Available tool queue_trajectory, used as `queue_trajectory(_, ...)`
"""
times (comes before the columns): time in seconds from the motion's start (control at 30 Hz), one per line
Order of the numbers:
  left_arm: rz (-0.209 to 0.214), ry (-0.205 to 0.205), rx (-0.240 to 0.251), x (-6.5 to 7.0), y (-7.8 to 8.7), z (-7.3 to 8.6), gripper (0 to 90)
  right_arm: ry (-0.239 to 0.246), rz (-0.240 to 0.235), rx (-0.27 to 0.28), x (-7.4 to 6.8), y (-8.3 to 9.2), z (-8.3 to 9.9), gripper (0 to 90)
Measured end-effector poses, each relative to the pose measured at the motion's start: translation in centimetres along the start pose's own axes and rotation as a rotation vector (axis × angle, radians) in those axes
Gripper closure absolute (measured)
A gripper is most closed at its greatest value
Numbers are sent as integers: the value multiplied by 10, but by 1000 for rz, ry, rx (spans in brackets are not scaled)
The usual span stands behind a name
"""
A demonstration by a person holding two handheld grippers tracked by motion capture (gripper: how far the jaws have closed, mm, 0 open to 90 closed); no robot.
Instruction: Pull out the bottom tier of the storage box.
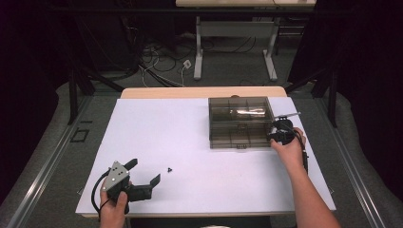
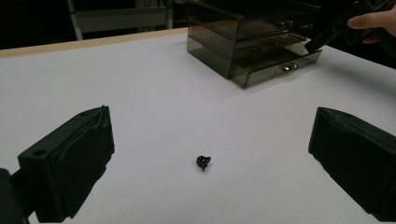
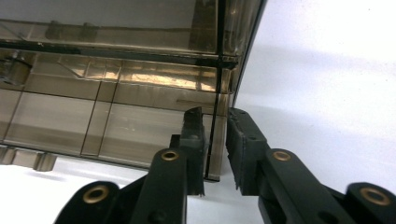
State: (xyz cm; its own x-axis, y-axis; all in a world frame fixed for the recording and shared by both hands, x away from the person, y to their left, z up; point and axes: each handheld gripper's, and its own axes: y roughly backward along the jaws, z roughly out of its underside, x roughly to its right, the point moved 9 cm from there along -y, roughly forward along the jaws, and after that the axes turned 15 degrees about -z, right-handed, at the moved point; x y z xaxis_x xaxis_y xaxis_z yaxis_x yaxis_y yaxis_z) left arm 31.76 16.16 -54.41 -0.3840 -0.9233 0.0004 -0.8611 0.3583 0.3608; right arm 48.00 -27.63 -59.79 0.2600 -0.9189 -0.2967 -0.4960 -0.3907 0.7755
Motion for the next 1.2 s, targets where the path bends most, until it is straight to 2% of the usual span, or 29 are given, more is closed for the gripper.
queue_trajectory(0.27, 1, -2, 0, 0, 0, 0, 4, 36, 47, -3, -3, -4, 0, 855)
queue_trajectory(0.57, 2, -2, -3, 0, -1, 0, 4, -7, 80, 17, -4, -4, 0, 879)
queue_trajectory(0.67, 2, -3, -5, 0, -2, 1, 4, -12, 79, 27, -3, -4, 0, 885)
queue_trajectory(0.73, 2, -4, -5, 0, -2, 1, 4, -37, 72, 33, -3, -4, 0, 888)
queue_trajectory(0.9, 2, -4, -6, 0, -2, 1, 4, -59, 66, 30, -4, -3, 1, 892)
queue_trajectory(1.2, 2, -5, -6, -1, -2, 1, 4, -56, 58, 34, -3, -2, 0, 893)
